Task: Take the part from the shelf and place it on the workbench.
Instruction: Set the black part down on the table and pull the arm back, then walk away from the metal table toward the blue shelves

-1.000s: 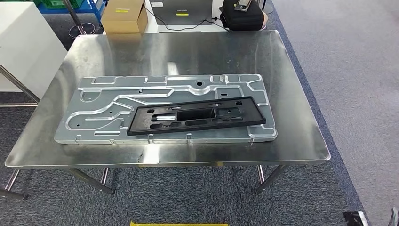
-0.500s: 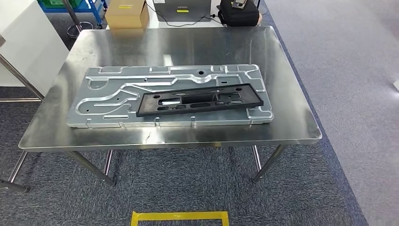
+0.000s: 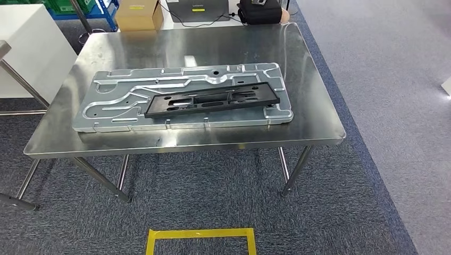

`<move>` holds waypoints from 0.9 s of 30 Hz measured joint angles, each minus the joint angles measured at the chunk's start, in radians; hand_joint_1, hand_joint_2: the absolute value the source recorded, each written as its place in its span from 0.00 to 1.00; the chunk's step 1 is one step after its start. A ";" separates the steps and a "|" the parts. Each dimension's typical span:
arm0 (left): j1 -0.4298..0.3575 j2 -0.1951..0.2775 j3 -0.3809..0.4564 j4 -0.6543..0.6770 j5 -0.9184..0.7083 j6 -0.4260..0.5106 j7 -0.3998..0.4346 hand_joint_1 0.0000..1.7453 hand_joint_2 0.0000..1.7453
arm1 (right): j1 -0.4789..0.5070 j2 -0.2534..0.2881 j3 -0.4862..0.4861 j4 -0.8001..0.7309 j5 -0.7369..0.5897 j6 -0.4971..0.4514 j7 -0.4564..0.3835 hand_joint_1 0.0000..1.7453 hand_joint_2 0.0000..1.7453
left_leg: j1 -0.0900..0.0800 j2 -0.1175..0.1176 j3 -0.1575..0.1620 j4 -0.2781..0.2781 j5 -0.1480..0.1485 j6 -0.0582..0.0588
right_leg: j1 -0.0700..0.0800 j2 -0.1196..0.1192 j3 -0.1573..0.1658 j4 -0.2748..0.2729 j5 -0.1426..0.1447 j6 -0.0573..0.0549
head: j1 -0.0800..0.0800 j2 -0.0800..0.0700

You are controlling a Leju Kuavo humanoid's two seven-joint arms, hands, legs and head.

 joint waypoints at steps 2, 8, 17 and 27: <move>-0.001 0.000 -0.006 0.000 0.000 0.002 0.003 0.00 0.00 | 0.000 0.001 -0.003 0.005 -0.019 0.000 0.009 0.00 0.00 | 0.000 -0.003 0.033 0.035 0.009 0.003 | 0.003 0.004 -0.036 0.004 0.026 0.002 | 0.000 0.000; -0.007 0.003 -0.023 0.000 -0.002 0.007 0.003 0.00 0.00 | -0.009 0.017 -0.045 0.014 -0.094 0.006 0.023 0.00 0.00 | -0.011 -0.055 0.279 -0.248 0.041 0.039 | 0.008 0.045 -0.123 0.012 0.119 0.031 | 0.000 0.000; -0.012 0.001 -0.047 0.000 -0.014 -0.008 -0.016 0.00 0.00 | -0.009 0.020 -0.053 0.021 -0.054 0.036 0.063 0.00 0.00 | -0.006 0.006 0.141 -0.227 0.145 0.059 | -0.010 0.022 -0.146 0.302 -0.044 0.070 | 0.004 0.000; -0.012 0.000 -0.070 0.000 -0.016 -0.010 -0.016 0.00 0.00 | -0.016 0.024 -0.052 0.023 -0.043 0.031 0.091 0.00 0.00 | 0.006 0.001 0.024 -0.103 0.104 0.001 | -0.005 0.010 0.043 -0.006 -0.032 0.014 | 0.000 0.000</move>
